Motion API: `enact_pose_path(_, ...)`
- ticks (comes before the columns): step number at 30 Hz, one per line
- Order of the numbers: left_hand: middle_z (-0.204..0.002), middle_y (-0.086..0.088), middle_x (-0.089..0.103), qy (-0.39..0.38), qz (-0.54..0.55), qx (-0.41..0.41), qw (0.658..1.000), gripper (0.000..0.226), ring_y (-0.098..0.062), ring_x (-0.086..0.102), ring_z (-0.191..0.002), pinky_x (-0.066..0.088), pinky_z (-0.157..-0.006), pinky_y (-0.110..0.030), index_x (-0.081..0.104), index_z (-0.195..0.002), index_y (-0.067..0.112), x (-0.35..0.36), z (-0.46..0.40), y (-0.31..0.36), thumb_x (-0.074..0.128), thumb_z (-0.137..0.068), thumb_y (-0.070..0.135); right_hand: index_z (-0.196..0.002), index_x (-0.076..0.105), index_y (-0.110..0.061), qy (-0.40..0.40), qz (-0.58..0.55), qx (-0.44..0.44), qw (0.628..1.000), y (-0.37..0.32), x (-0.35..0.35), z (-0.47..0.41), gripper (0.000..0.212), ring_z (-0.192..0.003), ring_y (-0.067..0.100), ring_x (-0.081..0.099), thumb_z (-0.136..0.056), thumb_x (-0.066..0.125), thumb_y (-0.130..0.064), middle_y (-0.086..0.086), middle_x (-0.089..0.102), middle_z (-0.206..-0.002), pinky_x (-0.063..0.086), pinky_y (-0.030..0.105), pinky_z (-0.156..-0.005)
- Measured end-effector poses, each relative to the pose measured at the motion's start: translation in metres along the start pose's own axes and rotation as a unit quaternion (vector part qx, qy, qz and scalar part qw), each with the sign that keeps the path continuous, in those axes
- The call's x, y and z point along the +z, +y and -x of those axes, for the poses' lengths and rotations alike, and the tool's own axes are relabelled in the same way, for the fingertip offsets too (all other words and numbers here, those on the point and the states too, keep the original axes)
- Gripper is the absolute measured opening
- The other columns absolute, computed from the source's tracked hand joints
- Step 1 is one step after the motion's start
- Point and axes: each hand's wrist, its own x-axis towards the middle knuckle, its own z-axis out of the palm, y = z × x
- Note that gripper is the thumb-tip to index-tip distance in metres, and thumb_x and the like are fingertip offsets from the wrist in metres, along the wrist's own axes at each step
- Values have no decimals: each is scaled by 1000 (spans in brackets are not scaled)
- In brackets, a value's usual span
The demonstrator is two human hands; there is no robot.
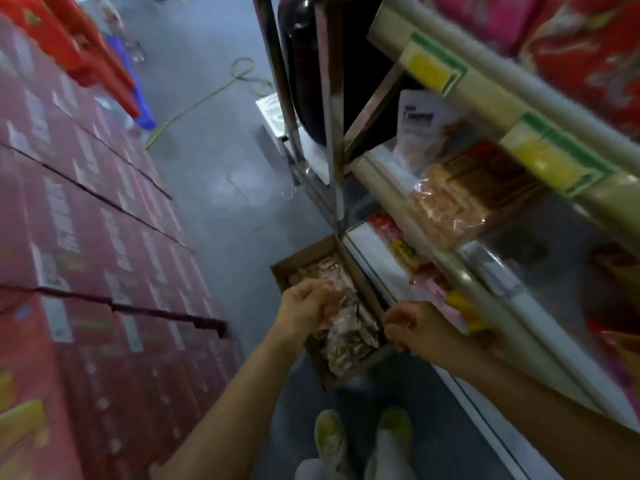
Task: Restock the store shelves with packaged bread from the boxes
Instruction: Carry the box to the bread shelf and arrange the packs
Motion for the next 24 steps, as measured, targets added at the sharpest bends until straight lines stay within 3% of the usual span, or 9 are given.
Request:
enact_pose_path(6, -75, -7, 63, 17, -7, -107, 994, 14, -15, 58, -59, 49, -50, -24, 63, -96, 9, -13, -109, -99, 50, -100, 3, -99, 64, -12, -47, 11, 120, 992, 96, 54, -100, 8, -69, 8, 58, -92, 64, -11, -3, 61, -77, 46, 17, -54)
enact_pose_path(9, -82, -6, 61, 8, -23, -141, 990, 11, -14, 59, -63, 50, -48, -20, 62, -104, 5, -9, -165, -154, 52, -99, 4, -80, 62, -28, -47, 55, 153, 985, 151, 82, -153, 15, -78, 19, 63, -93, 61, -20, 0, 64, -81, 53, 31, -66)
enact_pose_path(11, -82, -2, 60, 0, -30, -163, 986, 12, -13, 58, -67, 49, -50, -20, 64, -95, 9, -8, -192, -182, 53, -99, 7, -71, 62, -18, -43, 96, 179, 978, 178, 98, -175, 23, -81, 26, 64, -94, 58, -19, 11, 67, -83, 52, 35, -72)
enact_pose_path(13, -78, 1, 61, 1, -63, -170, 983, 19, -13, 58, -69, 48, -59, -22, 63, -84, 16, -1, -231, -220, 53, -99, 12, -62, 52, -18, -58, 151, 197, 967, 216, 121, -205, 31, -79, 26, 61, -93, 56, -17, 11, 61, -77, 47, 32, -66)
enact_pose_path(15, -84, 1, 63, -4, -85, -173, 981, 8, -12, 61, -74, 51, -67, -25, 63, -92, 16, 2, -270, -258, 57, -97, 15, -62, 46, -21, -67, 197, 172, 963, 245, 134, -231, 32, -77, 23, 56, -93, 53, -19, 3, 51, -70, 37, 28, -56)
enact_pose_path(17, -103, 1, 67, -22, -117, -143, 983, 18, -14, 65, -93, 56, -85, -34, 61, -109, 23, 4, -290, -280, 64, -92, 18, -95, 62, -15, -36, 233, 125, 964, 262, 145, -245, 13, -88, 24, 59, -96, 51, -23, 4, 61, -90, 38, 26, -62)
enact_pose_path(19, -111, 8, 62, -46, -158, -109, 980, 29, -11, 59, -106, 50, -97, -37, 55, -108, 34, 13, -316, -311, 71, -88, 20, -130, 48, -10, -17, 279, 102, 955, 292, 159, -267, 34, -97, 29, 60, -98, 46, -22, 10, 60, -114, 41, 29, -72)
enact_pose_path(22, -135, 5, 50, -9, -314, -40, 948, 65, -15, 47, -126, 41, -108, -44, 43, -135, 30, 23, -354, -355, 78, -80, 30, -139, 34, -1, -43, 377, 143, 914, 312, 175, -295, 43, -100, 31, 61, -101, 40, -20, 18, 52, -123, 42, 34, -67)
enact_pose_path(24, -156, -1, 29, -28, -421, -12, 906, 92, -22, 27, -144, 30, -116, -47, 22, -152, 26, 31, -369, -370, 78, -79, 35, -146, 21, 2, -66, 390, 176, 902, 324, 187, -308, 54, -110, 32, 59, -101, 43, -19, 22, 47, -132, 50, 36, -78)
